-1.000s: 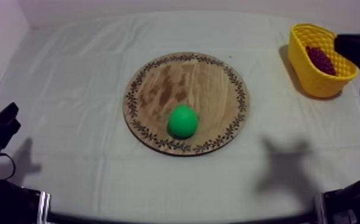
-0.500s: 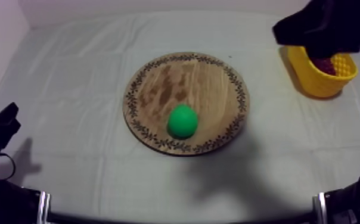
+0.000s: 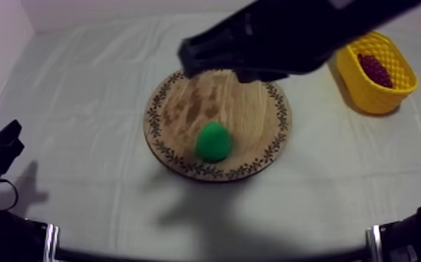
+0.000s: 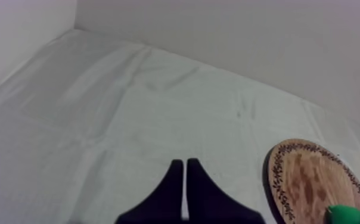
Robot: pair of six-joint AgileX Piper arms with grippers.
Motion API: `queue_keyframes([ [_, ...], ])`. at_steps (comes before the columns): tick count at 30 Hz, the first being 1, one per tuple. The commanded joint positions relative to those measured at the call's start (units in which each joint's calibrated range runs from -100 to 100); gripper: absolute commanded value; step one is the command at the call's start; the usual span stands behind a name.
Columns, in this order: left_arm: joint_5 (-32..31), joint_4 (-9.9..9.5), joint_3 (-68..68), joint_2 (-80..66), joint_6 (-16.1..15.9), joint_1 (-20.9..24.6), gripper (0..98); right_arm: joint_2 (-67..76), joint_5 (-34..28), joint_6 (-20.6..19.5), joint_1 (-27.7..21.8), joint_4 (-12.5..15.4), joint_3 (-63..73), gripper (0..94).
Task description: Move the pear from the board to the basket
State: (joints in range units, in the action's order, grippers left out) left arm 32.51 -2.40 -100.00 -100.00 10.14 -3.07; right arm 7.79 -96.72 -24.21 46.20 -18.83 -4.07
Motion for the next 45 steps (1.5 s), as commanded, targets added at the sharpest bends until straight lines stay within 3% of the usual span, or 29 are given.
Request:
queue_keyframes([
  [1, -0.01, -0.02, 0.0, 0.0, -0.01, -0.01, 0.1, -5.59, -0.77, -1.44, -0.56, -0.38, 3.31, 0.3],
  [7, -0.01, -0.02, 0.0, 0.0, -0.01, -0.01, 0.1, -14.03, -1.13, -3.01, -3.04, 0.5, 7.2, 0.3],
  [15, -0.01, -0.02, 0.0, 0.0, -0.01, -0.01, 0.1, -21.5, -1.39, -4.83, -6.04, 3.86, 7.57, 0.2],
  [28, -0.01, -0.02, 0.0, 0.0, -0.01, -0.01, 0.1, -25.11, -1.42, -6.7, -6.53, 8.06, 6.04, 1.0],
  [31, -0.01, -0.02, 0.0, 0.0, -0.01, -0.01, 0.1, -25.52, -1.42, -6.62, -6.41, 8.5, 6.02, 14.0],
  [35, -0.01, -0.02, 0.0, 0.0, -0.01, -0.01, 0.1, -26.04, -1.42, -7.06, -6.67, 8.79, 5.88, 52.1],
  [37, -0.01, -0.02, 0.0, 0.0, -0.01, -0.01, 0.1, -26.31, -1.42, -7.63, -6.9, 8.79, 5.78, 66.4],
  [40, -0.01, -0.02, 0.0, 0.0, -0.01, -0.01, 0.1, -26.74, -1.33, -8.4, -7.19, 8.94, 5.64, 78.8],
  [45, -0.01, -0.02, 0.0, 0.0, -0.01, -0.01, 0.1, -27.52, -0.64, -8.71, -7.3, 9.52, 5.49, 87.8],
])
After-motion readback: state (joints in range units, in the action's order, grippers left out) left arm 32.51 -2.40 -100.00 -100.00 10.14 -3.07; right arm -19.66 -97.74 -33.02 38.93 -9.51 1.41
